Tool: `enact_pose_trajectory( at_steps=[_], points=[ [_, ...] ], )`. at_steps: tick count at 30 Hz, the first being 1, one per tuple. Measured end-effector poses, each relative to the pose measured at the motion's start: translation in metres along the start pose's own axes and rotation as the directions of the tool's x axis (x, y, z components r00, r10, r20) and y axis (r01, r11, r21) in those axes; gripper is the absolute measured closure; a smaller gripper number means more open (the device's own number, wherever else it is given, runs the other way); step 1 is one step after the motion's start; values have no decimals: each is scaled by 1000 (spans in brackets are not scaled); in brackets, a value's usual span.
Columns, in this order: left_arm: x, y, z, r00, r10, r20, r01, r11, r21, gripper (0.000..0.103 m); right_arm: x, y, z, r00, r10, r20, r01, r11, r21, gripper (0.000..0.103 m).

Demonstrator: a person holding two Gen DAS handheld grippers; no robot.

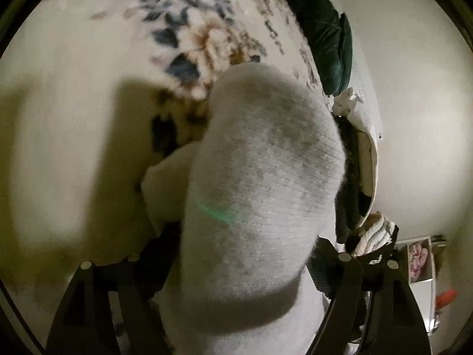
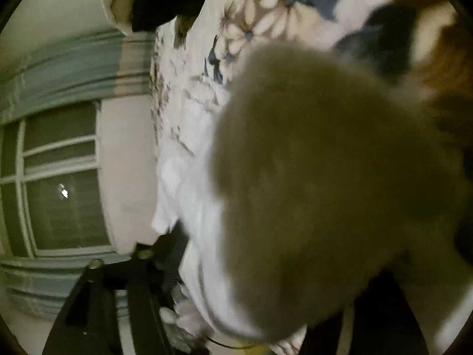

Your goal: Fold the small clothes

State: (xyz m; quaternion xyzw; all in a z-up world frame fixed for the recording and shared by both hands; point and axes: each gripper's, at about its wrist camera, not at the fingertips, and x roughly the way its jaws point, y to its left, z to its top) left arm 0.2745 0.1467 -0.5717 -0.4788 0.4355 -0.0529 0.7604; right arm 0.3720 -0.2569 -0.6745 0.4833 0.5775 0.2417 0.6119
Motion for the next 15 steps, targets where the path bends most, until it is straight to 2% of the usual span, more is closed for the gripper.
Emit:
enact_pose_trajectory(
  at_steps=[1,2,4,6,10,15],
  points=[
    [-1,-3,-4,1000,8,14,-8,1000,19,35,4,3,1,1000,4,12,-4,1000,-3,32],
    [-2,-11,-7,999,33,34,-35,997,61,52,6,7,1,1000,11,21,-11,1000,-12,34],
    [-7,-22,-13,996,69,63,-76,991,113,62,11,18,-1,999,-3,43,4,999,-32,81],
    [-9,-34,-14,994,83,73,-91,988,126,67,13,31,-4,997,-47,57,50,997,-53,81],
    [-21,-66,-2,995,84,58,-93,982,166,70,5,63,-15,992,-90,92,98,992,-80,83],
    [-34,-127,33,1000,20,-8,-18,964,266,70,-23,125,-28,983,-89,161,106,989,-100,84]
  ],
)
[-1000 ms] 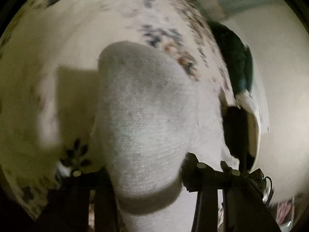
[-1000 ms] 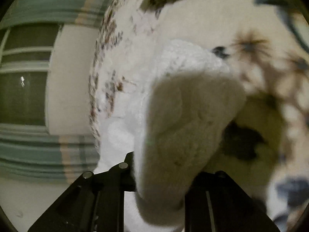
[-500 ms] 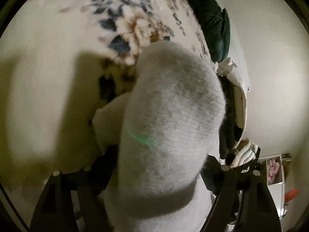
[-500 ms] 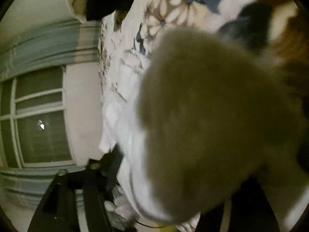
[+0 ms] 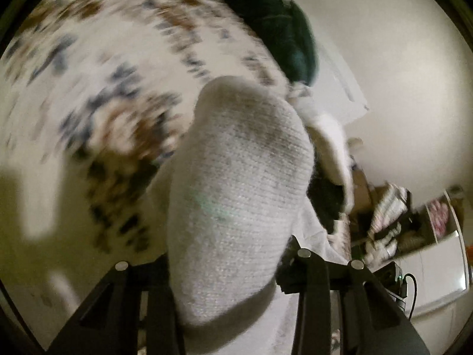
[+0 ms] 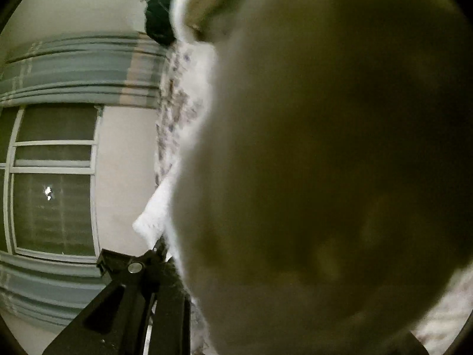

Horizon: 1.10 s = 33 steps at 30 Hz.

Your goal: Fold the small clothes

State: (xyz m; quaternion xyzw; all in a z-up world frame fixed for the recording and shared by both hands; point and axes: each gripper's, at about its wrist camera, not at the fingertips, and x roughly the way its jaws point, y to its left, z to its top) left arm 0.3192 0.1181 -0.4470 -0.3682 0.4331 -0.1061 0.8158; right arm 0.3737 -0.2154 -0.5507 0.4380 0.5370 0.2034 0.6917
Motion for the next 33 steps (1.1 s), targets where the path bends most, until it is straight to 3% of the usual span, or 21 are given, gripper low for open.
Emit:
enact_pose_trajectory(
  at_steps=[4,7,12,15,19,23,26,28,30,32,33],
  points=[
    [-6,-71,59,997,-67,-46,73,990,122,70,-41,59,14,995,8,101,-6,1000,-25,84],
    [-3,-121,97,992,-105,-69,117,971,207,70,-77,105,35,979,24,204,-14,999,-51,84],
    [43,-215,170,980,-155,-123,187,930,316,70,-127,155,89,921,67,384,-46,997,-65,84],
    [98,-272,218,971,-161,-176,217,905,367,70,-140,168,138,874,88,478,-71,996,-53,84],
    [181,-317,254,959,-138,-249,235,878,418,69,-135,166,211,823,85,562,-73,996,-45,84],
    [287,-323,260,939,-30,-342,204,851,484,69,-133,127,269,787,47,615,-48,999,-14,84],
    [353,-289,245,911,82,-405,139,863,486,67,-97,74,306,798,-46,601,2,997,74,84],
    [372,-269,241,907,109,-407,107,875,472,63,-76,40,317,815,-117,567,43,989,141,83],
    [376,-252,247,900,42,-434,144,911,386,55,-67,14,318,826,-118,551,14,982,190,82],
    [370,-253,251,893,37,-448,149,916,373,51,-66,6,317,827,-121,549,11,980,200,76],
    [364,-254,252,892,41,-450,148,915,375,51,-68,6,316,829,-121,546,11,980,199,69]
  ],
)
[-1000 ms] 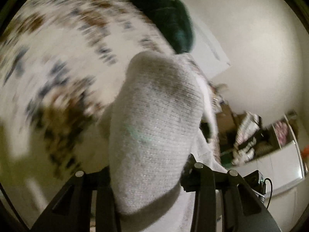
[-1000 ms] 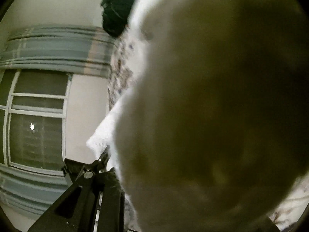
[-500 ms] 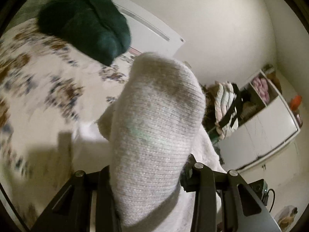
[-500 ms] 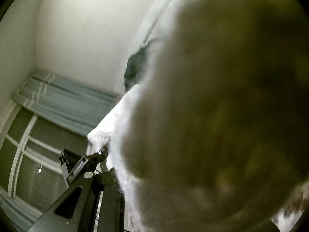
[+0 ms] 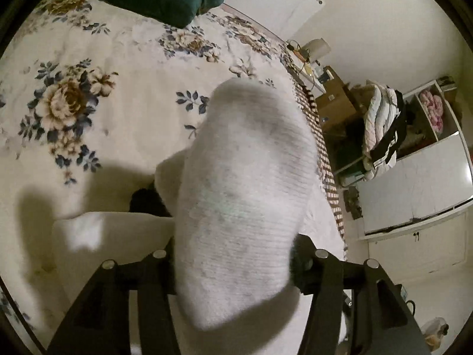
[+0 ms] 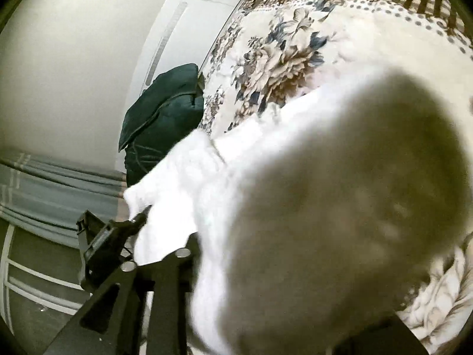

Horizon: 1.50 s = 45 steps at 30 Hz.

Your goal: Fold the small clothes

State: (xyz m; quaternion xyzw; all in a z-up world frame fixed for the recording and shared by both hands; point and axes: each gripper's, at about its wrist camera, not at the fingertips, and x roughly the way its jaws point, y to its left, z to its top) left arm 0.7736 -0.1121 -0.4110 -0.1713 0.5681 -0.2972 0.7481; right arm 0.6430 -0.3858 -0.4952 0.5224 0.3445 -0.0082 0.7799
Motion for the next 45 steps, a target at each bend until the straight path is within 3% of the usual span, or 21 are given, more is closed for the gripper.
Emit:
enact_pose_trajectory(
  at_steps=[1,3,4,5,7,8,9,10,11,13,17,21,26,36,45],
  points=[
    [-6,-4,-1,1000,6,0,-6,1000,-3,51,-1,0,0,1000,-13,-8,13,1000,4,55],
    [-21,-9,-5,999,45,10,-45,999,2,51,-5,-1,3,997,-69,-24,70,997,13,44],
    [-39,-17,-12,992,105,63,-108,994,34,51,-10,1,4,995,-96,-26,96,995,4,36],
    [-51,-27,-15,982,161,101,-168,984,62,47,-16,5,4,988,-151,-24,151,988,-23,30],
    [-69,-41,-28,940,294,171,-315,942,112,34,-28,15,4,964,-266,1,264,958,-108,20],
    [-83,-54,-43,910,356,214,-389,912,133,26,-35,25,2,947,-321,25,320,932,-168,18],
    [-91,-62,-55,890,389,236,-428,893,142,21,-41,36,-1,919,-390,52,391,889,-239,10],
    [-94,-64,-62,878,408,249,-450,882,139,18,-46,44,-6,896,-438,68,438,851,-290,4],
    [-104,-74,-79,863,429,267,-473,871,133,10,-51,56,-10,874,-477,89,477,808,-346,3],
    [-110,-81,-98,843,461,276,-506,854,118,8,-62,76,-16,829,-541,142,545,724,-423,2],
    [-131,-104,-139,804,524,281,-563,823,75,7,-102,117,-34,785,-575,228,601,619,-506,0],
    [-155,-129,-171,778,553,297,-597,798,78,7,-147,156,-59,776,-565,279,610,561,-560,0],
    [-189,-158,-199,763,557,327,-613,785,93,7,-206,199,-90,772,-542,332,618,516,-593,0],
    [-271,-221,-259,739,524,424,-616,780,112,7,-332,264,-151,785,-479,393,612,502,-611,0],
    [-337,-275,-323,718,504,480,-621,775,115,7,-460,319,-206,807,-375,456,590,516,-621,0]
  ],
)
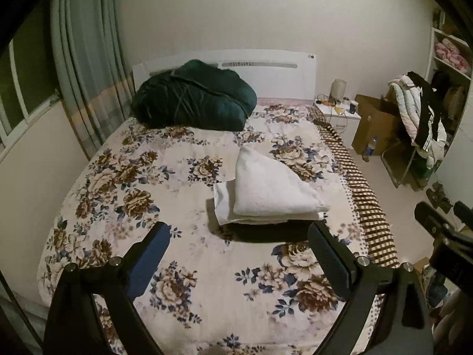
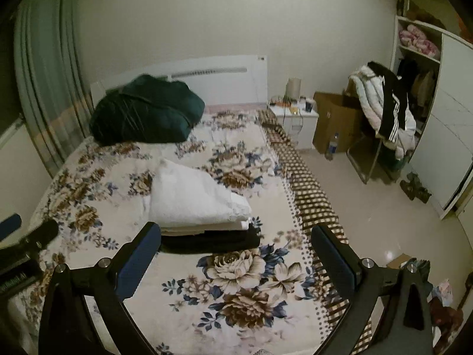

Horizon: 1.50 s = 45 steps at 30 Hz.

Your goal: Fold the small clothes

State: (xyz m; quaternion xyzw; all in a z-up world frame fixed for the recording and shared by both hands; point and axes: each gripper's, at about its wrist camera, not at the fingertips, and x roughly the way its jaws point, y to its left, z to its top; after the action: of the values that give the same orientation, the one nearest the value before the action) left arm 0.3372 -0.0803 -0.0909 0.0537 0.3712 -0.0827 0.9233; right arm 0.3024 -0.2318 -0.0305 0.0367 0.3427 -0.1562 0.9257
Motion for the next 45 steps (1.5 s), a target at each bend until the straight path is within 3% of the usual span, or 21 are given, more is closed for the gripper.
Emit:
enact_pose_trajectory(
  at_steps=[10,14,16,19,33,45],
  points=[
    [-81,-9,-12,996,55,64,-51,997,-61,7,-131,-21,-7,995,72,68,-69,996,-48,0],
    [-103,-14,-19,994,63,83,-56,995,-83,7,-164,-31,-7,992,95,88,-89,994,-64,0],
    [-110,-17,-23,995,61,84,-54,995,-88,0,-178,-36,-7,990,95,104,-87,993,-77,0],
    [-120,-22,-29,993,66,96,-58,994,-90,0,-195,-44,-9,988,102,116,-93,992,-80,0],
    [-135,-32,-38,993,61,104,-54,996,-71,0,-206,-67,-6,987,117,110,-108,991,-78,0],
    [-145,-32,-39,993,57,106,-50,996,-74,0,-202,-63,-6,988,115,107,-108,991,-75,0]
  ],
)
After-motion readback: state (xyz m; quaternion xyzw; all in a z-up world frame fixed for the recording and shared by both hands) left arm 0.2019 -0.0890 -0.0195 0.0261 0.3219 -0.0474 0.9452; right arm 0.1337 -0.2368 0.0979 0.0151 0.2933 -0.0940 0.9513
